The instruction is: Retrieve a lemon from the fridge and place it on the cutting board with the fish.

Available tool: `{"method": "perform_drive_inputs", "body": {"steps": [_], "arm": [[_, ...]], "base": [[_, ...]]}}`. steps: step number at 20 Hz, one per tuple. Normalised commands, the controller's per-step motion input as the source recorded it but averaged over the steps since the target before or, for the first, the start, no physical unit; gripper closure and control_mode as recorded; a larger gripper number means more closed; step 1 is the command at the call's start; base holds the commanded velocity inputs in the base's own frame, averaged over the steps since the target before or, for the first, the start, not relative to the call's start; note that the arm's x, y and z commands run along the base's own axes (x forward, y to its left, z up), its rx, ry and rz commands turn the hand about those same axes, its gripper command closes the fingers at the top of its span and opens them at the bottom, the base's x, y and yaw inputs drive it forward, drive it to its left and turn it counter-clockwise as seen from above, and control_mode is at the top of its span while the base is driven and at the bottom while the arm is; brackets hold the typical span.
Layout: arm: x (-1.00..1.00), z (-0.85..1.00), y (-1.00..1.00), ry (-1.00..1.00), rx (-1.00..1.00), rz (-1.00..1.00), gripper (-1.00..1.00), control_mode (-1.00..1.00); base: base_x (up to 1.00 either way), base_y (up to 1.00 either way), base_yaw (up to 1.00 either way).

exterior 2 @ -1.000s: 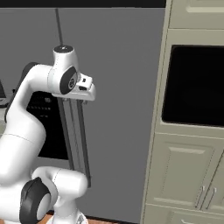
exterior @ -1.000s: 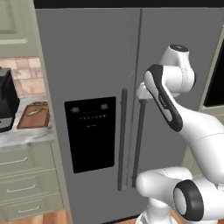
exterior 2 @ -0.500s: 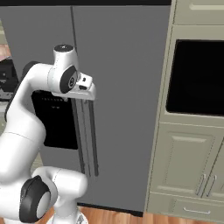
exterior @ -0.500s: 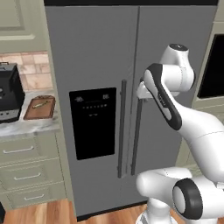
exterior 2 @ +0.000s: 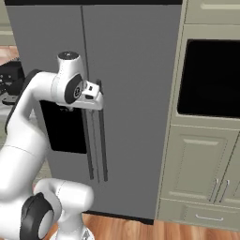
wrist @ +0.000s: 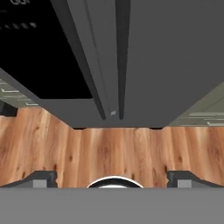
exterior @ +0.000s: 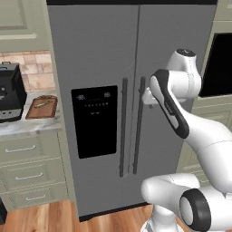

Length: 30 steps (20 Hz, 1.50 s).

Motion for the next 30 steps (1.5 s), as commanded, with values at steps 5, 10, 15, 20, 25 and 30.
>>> {"method": "perform_drive_inputs", "body": {"steps": [5, 10, 15, 20, 25, 30], "arm": [[0.45, -0.57, -0.2, -0.01, -0.05, 0.0, -1.0, -1.0], [0.36, -0.36, -0.03, -0.04, -0.06, 0.0, -1.0, -1.0], [0.46, -0.14, 0.13, -0.14, 0.01, 0.0, -1.0, -1.0], [0.38, -0.14, 0.19, -0.1, 0.04, 0.0, -1.0, -1.0], [0.41, -0.06, 0.06, -0.05, 0.0, 0.0, -1.0, -1.0], [0.51, -0.1, -0.02, 0.0, 0.0, 0.0, -1.0, -1.0]], "base": [[0.0, 0.0, 0.0], [0.0, 0.0, 0.0], [0.0, 0.0, 0.0], [0.0, 0.0, 0.0], [0.0, 0.0, 0.0], [0.0, 0.0, 0.0]]}}
